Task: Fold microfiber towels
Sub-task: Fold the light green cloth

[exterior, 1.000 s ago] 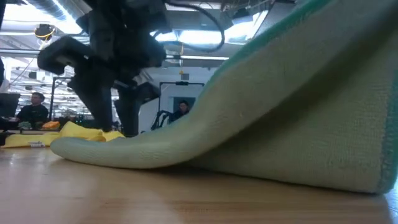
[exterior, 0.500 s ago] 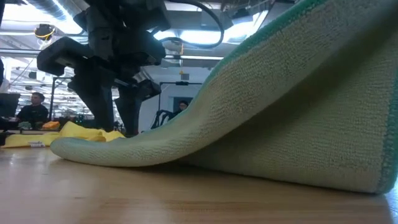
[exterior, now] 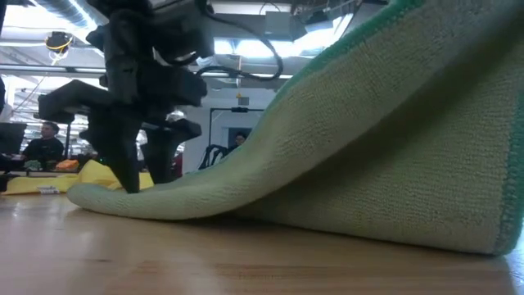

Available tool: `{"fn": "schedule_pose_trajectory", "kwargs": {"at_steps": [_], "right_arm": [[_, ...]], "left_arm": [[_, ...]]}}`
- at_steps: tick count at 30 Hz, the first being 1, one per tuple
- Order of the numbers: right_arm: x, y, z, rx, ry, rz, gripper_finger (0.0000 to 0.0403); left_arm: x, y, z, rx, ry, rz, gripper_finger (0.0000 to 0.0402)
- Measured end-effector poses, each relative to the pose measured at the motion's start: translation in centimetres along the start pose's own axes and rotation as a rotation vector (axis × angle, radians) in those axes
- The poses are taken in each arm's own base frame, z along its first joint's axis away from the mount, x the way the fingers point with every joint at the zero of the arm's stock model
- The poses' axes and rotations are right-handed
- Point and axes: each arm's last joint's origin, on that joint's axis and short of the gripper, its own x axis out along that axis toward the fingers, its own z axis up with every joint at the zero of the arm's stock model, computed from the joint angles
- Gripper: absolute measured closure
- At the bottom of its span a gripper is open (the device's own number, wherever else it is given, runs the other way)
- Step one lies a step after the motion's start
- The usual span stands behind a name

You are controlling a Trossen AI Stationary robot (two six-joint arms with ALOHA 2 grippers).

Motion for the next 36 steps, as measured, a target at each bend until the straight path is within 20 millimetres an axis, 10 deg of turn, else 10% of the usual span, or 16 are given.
{"fn": "schedule_pose_trajectory", "kwargs": {"at_steps": [19,36], "right_arm": [[0.0,0.0,0.0,-0.001,0.002,-0.001,0.0392],[0.0,-0.1,-0.1,-0.003,0.007,-0.005,0.0392]], "left_arm": [[0.0,-0.5,0.4,0.024,-0.023,0.021,0.0211],[0.1,-1.5,0.5,0.068,-0.017,0.035,0.0380]]}}
